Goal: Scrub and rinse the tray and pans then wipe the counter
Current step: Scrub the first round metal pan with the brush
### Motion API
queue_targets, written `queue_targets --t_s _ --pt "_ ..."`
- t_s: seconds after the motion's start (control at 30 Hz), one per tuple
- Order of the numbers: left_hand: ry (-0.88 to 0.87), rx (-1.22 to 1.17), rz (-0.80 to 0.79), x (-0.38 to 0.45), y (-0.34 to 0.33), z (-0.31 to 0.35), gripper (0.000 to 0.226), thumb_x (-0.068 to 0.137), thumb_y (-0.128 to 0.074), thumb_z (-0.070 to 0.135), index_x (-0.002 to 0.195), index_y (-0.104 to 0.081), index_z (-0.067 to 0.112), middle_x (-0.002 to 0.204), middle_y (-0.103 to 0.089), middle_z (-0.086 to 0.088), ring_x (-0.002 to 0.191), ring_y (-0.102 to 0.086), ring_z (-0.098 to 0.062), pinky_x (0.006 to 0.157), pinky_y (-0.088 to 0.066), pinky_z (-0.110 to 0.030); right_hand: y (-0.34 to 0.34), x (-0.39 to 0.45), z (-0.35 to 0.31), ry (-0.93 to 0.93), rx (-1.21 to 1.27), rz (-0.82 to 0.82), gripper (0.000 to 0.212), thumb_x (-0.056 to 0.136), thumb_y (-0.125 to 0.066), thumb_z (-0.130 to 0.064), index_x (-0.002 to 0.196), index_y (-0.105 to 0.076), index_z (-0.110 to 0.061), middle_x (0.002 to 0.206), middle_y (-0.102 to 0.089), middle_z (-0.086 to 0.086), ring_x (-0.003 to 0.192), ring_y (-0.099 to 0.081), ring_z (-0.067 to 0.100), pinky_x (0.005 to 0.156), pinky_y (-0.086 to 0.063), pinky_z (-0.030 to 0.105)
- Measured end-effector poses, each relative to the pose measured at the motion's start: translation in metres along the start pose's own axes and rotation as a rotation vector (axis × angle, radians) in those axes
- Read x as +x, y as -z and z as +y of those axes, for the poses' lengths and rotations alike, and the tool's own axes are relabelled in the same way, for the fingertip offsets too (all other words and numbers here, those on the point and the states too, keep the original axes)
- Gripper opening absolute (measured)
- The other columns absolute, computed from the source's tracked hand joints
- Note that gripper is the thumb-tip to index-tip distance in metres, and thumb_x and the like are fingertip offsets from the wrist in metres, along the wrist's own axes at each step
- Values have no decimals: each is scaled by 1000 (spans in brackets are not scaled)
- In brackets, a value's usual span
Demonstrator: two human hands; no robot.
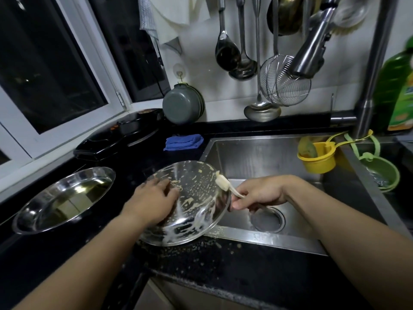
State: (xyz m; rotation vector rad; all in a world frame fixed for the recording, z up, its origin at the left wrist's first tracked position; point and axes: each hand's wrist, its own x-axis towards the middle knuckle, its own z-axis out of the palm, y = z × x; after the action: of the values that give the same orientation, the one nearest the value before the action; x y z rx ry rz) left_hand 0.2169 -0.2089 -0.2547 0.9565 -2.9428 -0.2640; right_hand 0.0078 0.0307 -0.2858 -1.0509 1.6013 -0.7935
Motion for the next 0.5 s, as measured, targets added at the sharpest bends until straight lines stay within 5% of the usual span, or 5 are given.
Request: queue_targets --t_s 0.07,0.17,0.37,0.5 --pt "59 -49 -43 -3 -16 6 79 89 -5 80 160 -10 45 171 -5 10 158 3 -22 123 -15 -57 5 -1 2 10 102 -30 41 99 -56 -40 122 -64 -7 81 -48 -3 68 -41 8 68 -38 22" --pt "94 -73 -62 -4 -17 7 78 89 -3 79 159 -1 48 171 6 13 157 14 -21 124 -8 -59 17 -7 14 44 305 -41 67 93 -56 -47 139 -51 1 85 -53 -1 70 -45 8 70 -41 20" --pt "75 -12 -78 0 -19 0 94 75 12 90 158 0 49 169 11 19 156 17 -20 124 -4 -60 8 -2 6 58 -351 174 18 101 -60 -21 108 -76 -17 63 -54 -18 60 -44 -2 59 -34 12" --pt "94 -42 -84 -7 -15 9 78 88 -2 79 160 0 48 169 10 18 157 16 -23 122 -8 -63 13 -2 -1 71 -490 362 11 93 -72 -27 99 -80 -31 83 -73 -18 76 -59 -4 73 -44 16"
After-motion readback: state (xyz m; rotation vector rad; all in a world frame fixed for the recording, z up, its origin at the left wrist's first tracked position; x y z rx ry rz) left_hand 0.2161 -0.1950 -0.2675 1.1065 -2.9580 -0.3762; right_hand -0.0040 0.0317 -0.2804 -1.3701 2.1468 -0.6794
